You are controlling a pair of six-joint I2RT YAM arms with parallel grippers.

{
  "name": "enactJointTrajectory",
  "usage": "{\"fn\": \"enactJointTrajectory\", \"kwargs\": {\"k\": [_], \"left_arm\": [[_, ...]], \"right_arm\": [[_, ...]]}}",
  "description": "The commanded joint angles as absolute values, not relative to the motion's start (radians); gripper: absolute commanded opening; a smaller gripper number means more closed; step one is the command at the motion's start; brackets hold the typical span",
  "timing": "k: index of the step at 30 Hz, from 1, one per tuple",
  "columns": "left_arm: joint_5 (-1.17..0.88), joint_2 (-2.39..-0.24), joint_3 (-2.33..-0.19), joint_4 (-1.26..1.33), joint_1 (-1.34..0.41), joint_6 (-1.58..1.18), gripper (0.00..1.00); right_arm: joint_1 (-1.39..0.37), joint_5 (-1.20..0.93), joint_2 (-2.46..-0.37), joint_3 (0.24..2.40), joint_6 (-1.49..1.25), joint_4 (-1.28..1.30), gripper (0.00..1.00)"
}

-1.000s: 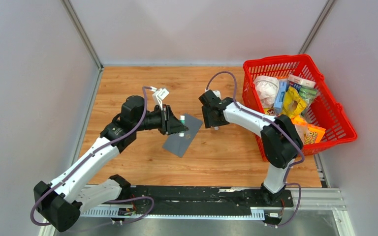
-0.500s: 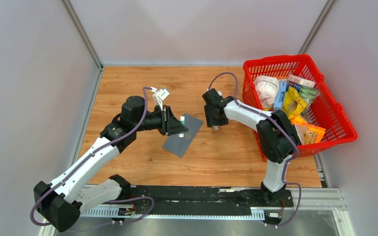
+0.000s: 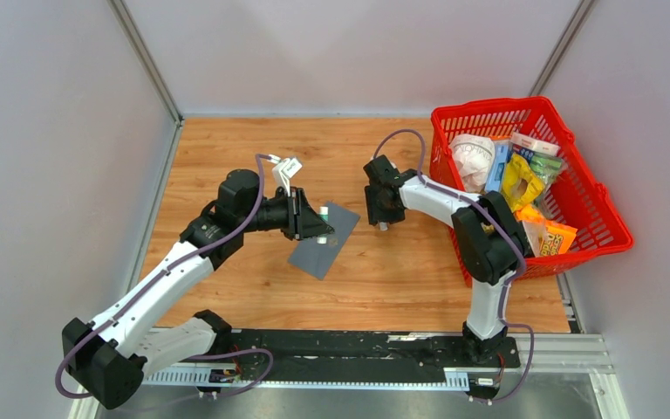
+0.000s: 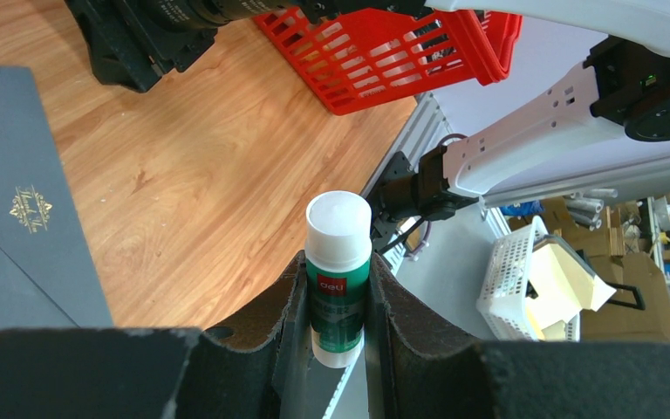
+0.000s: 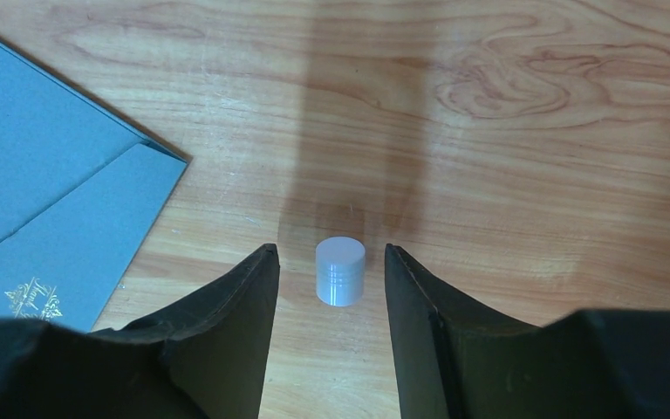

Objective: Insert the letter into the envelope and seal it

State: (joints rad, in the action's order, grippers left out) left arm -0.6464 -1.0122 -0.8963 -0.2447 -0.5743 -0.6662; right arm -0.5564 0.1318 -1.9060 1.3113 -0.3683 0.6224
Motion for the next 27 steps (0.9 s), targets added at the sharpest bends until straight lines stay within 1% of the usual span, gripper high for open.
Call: {"fn": "enactJointTrajectory", "kwargs": {"k": [1, 11, 16, 19, 23, 27], "left_arm": [[-0.657, -1.015, -0.936, -0.229, -0.574, -0.65, 0.0], [-0.661, -1.02, -0.939, -0.225, -0.574, -0.655, 0.0], [-0.663, -1.019, -0.939, -0.227, -0.574, -0.657, 0.0], [-0.66, -1.017, -0.94, -0.227, -0.574, -0.657, 0.0], [-0.666, -1.022, -0.939, -0.224, -0.574, -0.658, 0.0], [-0.683, -1.031, -0.931, -0.212, -0.574, -0.66, 0.0]], "right_arm": [[-0.549, 0.114, -1.914, 1.33, -0.362, 0.606, 0.5], [-0.545, 0.117, -1.942, 1.338, -0.379, 0.609, 0.47], [-0.545, 0.107, -1.951, 1.344, -0.385, 0.611, 0.44], [-0.545, 0.106, -1.948, 1.344, -0.387, 0.615, 0.39], [-0.545, 0.101, -1.934, 1.338, -0.39, 0.621, 0.29], [-0.545, 0.094, -1.908, 1.338, -0.4, 0.629, 0.21]]}}
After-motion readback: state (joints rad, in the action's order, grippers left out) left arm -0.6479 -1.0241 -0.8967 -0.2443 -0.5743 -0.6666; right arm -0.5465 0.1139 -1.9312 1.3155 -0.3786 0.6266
